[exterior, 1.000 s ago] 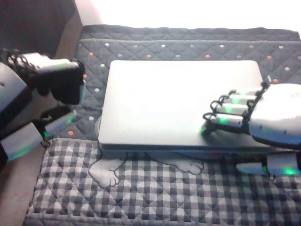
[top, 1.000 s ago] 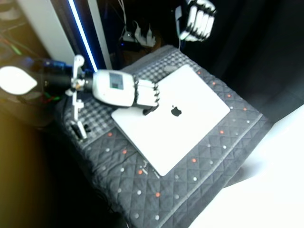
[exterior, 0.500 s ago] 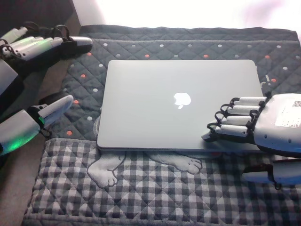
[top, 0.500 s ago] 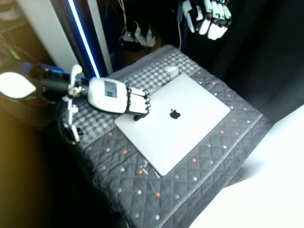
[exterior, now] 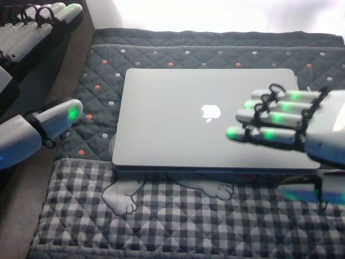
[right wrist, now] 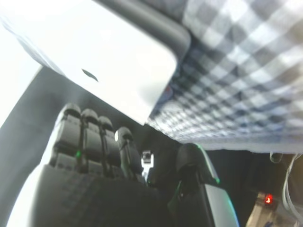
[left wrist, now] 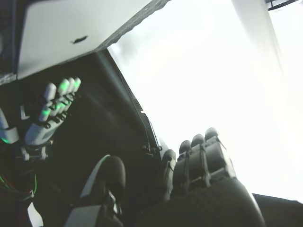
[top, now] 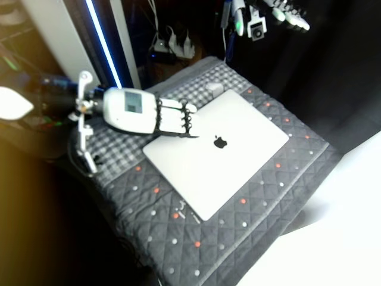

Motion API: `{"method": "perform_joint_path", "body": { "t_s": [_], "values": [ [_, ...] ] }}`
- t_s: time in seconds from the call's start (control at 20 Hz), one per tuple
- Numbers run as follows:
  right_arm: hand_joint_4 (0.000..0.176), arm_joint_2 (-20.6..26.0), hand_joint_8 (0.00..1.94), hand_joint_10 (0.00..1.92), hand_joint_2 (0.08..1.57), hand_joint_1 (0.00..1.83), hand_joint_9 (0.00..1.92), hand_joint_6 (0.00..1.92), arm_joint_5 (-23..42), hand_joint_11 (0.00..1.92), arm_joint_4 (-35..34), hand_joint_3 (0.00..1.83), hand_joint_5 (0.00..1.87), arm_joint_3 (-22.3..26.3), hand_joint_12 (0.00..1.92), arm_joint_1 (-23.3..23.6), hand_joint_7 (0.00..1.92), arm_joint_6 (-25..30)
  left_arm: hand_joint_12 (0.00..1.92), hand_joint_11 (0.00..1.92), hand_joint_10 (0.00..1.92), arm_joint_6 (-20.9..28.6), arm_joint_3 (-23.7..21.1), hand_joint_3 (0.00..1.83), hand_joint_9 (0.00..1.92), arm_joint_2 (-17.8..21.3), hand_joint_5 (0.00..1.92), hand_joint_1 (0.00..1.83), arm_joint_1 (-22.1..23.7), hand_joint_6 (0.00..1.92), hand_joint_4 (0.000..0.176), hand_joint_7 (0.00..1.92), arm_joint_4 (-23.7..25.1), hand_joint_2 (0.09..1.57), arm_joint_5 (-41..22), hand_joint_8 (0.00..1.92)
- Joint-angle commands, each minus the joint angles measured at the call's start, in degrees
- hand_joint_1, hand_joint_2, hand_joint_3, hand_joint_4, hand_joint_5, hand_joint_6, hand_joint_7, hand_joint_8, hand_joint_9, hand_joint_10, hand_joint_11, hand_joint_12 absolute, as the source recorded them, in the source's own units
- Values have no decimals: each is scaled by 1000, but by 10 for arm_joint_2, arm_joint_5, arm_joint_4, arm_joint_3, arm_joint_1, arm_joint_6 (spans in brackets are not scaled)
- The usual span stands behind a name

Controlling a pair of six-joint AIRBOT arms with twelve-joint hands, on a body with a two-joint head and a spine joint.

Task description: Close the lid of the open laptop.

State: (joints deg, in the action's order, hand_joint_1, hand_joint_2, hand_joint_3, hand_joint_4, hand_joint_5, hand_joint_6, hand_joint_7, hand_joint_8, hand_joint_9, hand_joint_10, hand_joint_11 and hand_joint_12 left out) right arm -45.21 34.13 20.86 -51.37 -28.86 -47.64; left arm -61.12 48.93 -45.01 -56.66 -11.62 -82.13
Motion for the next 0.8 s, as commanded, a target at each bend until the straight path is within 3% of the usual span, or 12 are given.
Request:
{"method": "perform_joint_path", "body": {
  "t_s": [0.0,0.05,0.15,0.2,0.25,0.3,0.35,0.4,0.45,0.6,0.7,0.75],
  "values": [
    [43,15,0,0,1344,297,0,0,94,0,-34,9,0,1,0,4,0,-15,0,0,0,-2,2,0,0,0,0,348,6,0,89,0,-3,1366,-73,0],
    [105,23,0,0,1321,304,0,0,104,0,-48,0,0,7,0,4,0,-27,0,0,0,-3,3,0,0,0,0,348,6,0,132,0,-7,1365,-75,0],
    [112,31,0,0,1323,467,0,0,116,0,-65,0,0,9,0,4,0,-27,0,0,0,-4,4,0,0,0,0,329,5,0,124,0,-15,1377,-80,0],
    [55,34,0,195,1362,386,28,0,125,0,-76,0,0,9,1065,2,0,-28,0,0,0,-4,5,0,0,0,0,278,4,0,130,0,-18,1352,-84,0],
    [97,35,0,38,1359,342,5,0,128,0,-79,0,0,9,1480,1,0,-28,0,0,0,-4,6,0,0,1,0,267,4,0,130,0,-19,1339,-84,0],
    [138,38,0,7,1358,351,0,0,138,0,-90,0,0,9,1454,-7,0,-31,0,0,0,-4,6,0,0,1,0,292,3,0,144,0,-21,1337,-86,0],
    [162,41,0,1,1354,396,0,0,148,0,-99,6,0,9,290,-14,0,-34,0,0,0,-4,7,0,0,1,0,293,3,0,150,0,-21,1339,-85,0],
    [142,48,0,0,1338,321,0,0,168,0,-123,1,0,13,57,-28,0,-48,0,0,0,-4,9,0,0,1,0,290,4,0,139,0,-22,1333,-83,0],
    [109,58,0,0,1365,314,0,0,184,0,-157,14,0,23,11,-42,0,-87,0,0,0,-4,10,0,0,1,0,325,5,0,155,0,-23,1312,-83,0],
    [101,79,0,0,1363,255,0,0,234,0,-213,9,0,41,0,-70,0,-138,0,0,0,-4,15,0,0,1,0,129,5,0,175,0,-30,1304,-84,0],
    [54,83,0,0,1335,198,0,0,254,0,-226,0,0,41,0,-79,0,-138,0,0,0,-4,18,0,0,1,0,186,7,0,134,0,-31,1281,-86,0],
    [57,84,0,0,1349,190,0,0,263,0,-228,4,0,41,0,-82,0,-138,0,0,0,-4,18,0,0,1,0,154,9,0,128,0,-31,1265,-88,0]
  ]
}}
